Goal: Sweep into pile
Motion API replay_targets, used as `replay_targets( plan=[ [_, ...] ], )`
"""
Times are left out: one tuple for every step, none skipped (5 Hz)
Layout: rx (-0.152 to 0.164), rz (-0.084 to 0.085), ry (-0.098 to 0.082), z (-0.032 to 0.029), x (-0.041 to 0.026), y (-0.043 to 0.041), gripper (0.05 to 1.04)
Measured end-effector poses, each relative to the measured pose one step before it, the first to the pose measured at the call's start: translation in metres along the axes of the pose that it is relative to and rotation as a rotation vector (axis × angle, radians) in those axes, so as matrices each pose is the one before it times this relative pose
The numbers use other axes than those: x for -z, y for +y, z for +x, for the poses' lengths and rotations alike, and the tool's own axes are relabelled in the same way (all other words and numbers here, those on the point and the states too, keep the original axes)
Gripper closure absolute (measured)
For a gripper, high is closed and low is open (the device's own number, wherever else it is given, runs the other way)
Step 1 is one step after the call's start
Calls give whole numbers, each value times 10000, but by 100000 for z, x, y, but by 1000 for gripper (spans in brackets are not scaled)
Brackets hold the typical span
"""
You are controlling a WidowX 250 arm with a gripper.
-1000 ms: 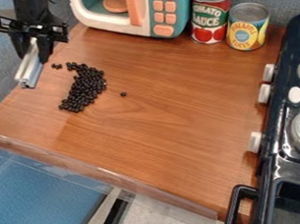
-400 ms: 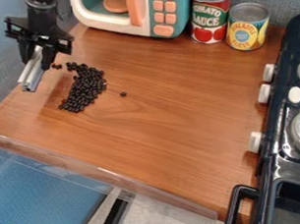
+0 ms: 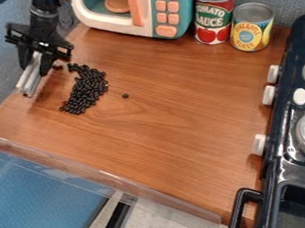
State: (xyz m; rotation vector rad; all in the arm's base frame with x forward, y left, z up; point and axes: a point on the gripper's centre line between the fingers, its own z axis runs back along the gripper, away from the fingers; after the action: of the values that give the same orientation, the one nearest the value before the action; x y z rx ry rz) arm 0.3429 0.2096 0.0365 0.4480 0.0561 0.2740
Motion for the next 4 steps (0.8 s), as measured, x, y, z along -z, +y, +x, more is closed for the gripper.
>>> replay_targets(
  plan=[
    [-172, 590, -414, 697, -167, 541, 666],
    [21, 408, -174, 281, -27, 243, 666],
    [57, 5, 259, -284, 719, -414, 666],
    [-18, -192, 264, 485, 102, -208, 666]
  ],
)
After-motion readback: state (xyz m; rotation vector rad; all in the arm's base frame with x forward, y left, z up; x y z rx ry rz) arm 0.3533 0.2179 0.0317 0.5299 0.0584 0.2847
